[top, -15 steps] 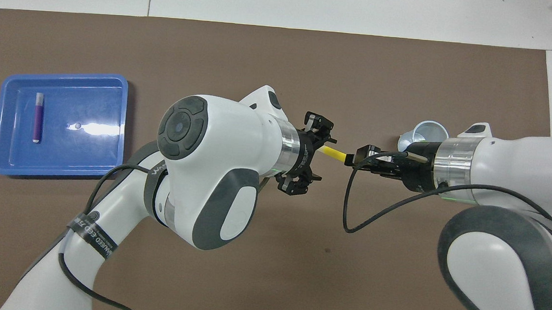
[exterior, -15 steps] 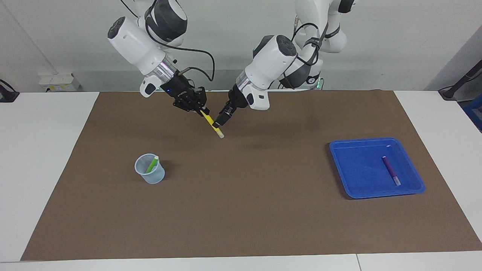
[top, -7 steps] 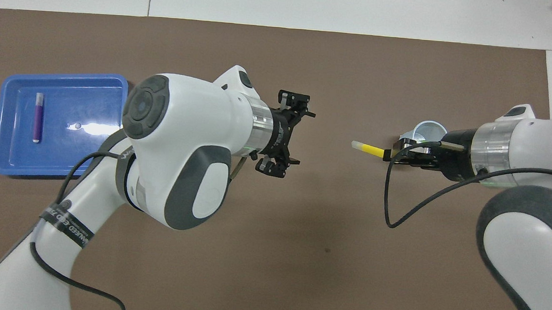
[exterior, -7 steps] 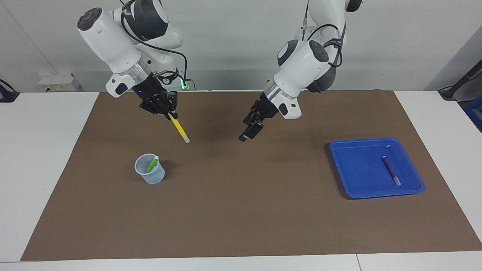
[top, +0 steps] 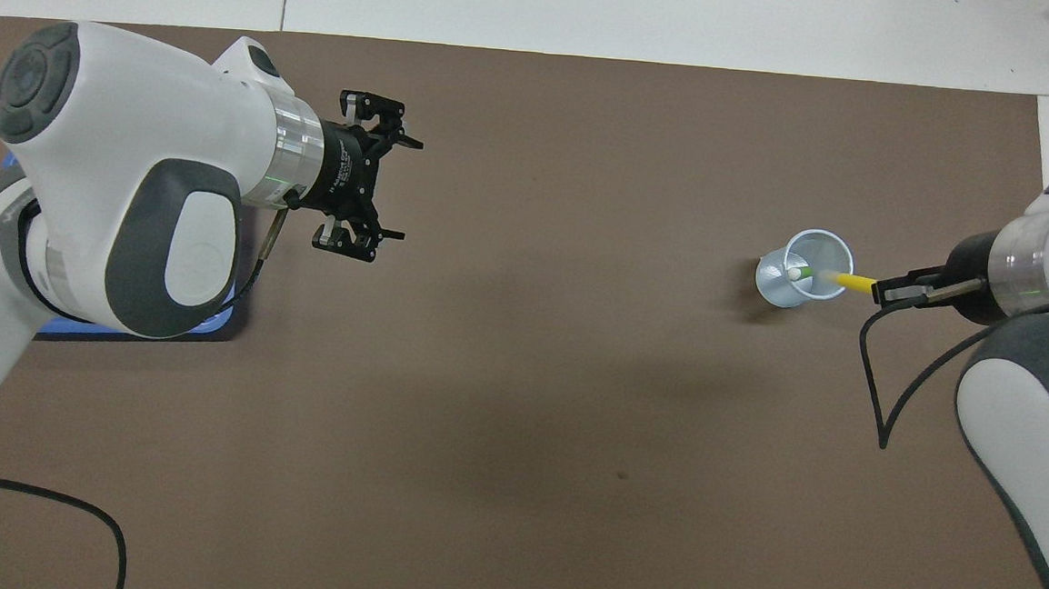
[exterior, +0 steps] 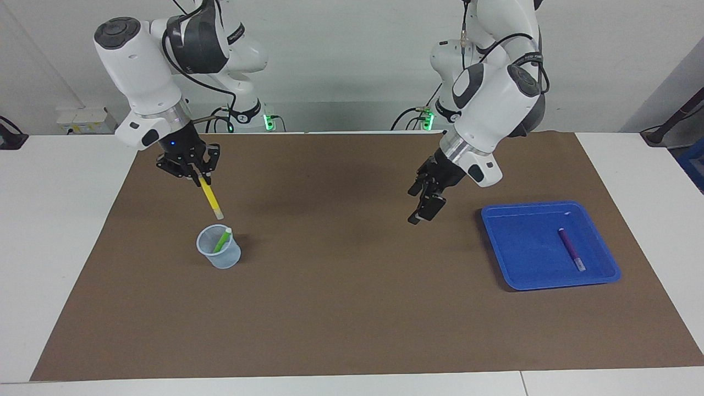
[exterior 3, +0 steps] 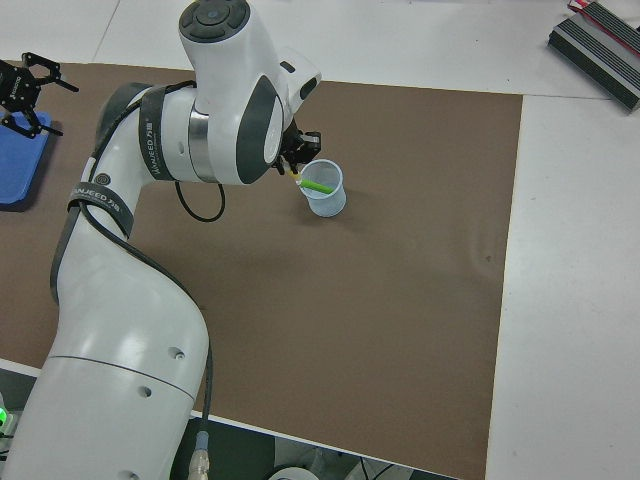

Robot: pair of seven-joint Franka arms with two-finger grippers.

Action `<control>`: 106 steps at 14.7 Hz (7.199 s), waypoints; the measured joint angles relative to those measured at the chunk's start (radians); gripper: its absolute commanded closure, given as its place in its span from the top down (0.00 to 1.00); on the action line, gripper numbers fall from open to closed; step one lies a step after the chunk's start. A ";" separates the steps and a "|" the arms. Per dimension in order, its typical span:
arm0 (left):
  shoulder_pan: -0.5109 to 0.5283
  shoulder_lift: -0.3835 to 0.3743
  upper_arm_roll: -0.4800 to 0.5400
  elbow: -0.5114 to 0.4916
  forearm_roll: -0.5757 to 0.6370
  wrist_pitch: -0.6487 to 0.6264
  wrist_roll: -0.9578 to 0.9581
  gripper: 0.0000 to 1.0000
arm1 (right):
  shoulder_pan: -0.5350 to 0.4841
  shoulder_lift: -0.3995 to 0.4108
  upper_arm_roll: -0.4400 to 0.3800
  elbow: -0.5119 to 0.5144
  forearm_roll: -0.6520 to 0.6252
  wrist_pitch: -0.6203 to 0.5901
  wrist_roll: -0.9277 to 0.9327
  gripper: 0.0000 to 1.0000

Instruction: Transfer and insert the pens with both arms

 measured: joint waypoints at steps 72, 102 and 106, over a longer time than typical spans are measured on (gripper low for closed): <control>0.586 0.314 0.000 -0.063 0.663 0.189 1.639 0.11 | -0.052 -0.068 -0.001 0.077 0.005 -0.258 -0.029 1.00; 0.331 0.116 -0.030 0.042 0.329 -0.246 0.867 0.00 | -0.076 -0.071 0.008 0.043 0.445 -0.211 0.109 1.00; 0.245 0.106 -0.031 0.043 0.256 -0.245 0.571 0.00 | 0.020 -0.070 0.014 -0.013 0.567 -0.068 0.226 1.00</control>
